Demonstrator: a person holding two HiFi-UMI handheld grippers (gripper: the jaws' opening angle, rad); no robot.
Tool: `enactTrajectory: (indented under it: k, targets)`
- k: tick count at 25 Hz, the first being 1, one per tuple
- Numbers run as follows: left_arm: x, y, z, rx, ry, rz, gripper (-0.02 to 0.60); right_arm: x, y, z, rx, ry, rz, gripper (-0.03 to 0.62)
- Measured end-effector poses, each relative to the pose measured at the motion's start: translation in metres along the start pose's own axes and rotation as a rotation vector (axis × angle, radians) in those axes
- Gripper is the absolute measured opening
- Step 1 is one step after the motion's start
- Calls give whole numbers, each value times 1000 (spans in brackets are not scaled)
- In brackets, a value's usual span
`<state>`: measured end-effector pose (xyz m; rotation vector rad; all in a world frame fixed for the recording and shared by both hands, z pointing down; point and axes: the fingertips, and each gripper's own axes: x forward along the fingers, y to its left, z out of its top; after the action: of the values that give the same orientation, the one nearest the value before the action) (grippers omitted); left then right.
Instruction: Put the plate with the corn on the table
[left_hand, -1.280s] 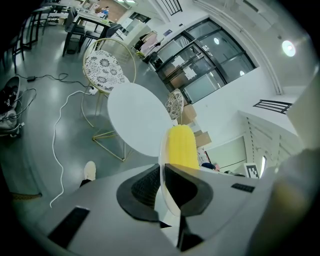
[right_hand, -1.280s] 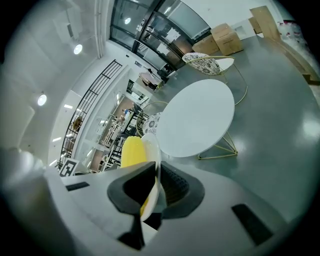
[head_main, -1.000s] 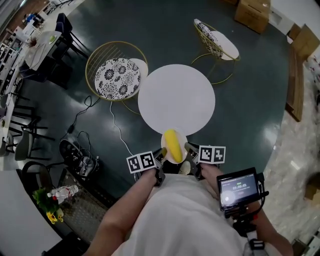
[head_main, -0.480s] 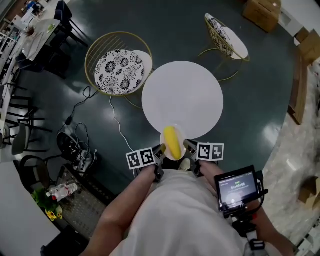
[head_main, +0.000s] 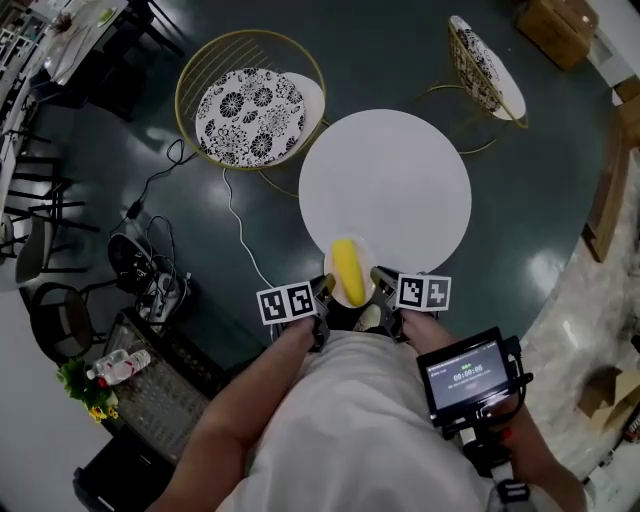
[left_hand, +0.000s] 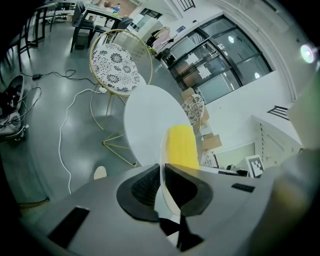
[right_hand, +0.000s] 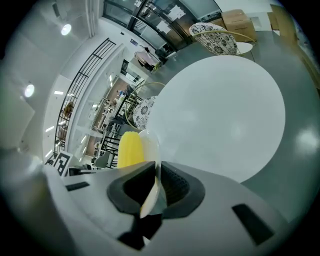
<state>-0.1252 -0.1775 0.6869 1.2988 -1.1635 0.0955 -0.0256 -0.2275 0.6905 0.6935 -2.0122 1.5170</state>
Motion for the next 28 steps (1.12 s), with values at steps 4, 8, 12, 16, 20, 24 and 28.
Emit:
enactTrajectory:
  k: [4,8,12,16,20,24,28]
  targets:
    - [12,12,18,1,5,7,34,20,-4,13,-6,16,-14,41]
    - [25,22,34,6,-10,-2,34,38,-12,26,-6,27,-32,41]
    - [40,31,53,0,-35,-2,34,57,-18,46,-27,41,-48,41]
    - [53,38,68,-5,-47,13,34,71,-24,61,-39,54,-63,41]
    - [62,46,80,-9,-48,21,35,85,-29,71,-38,63,-80,41]
    - [67,55,98,-17,-78,33,35,103,-27,86,-59,59,-80,41]
    - [78,58,111,-10,-104,49,35,114,-33,100,-87,51,-89,41]
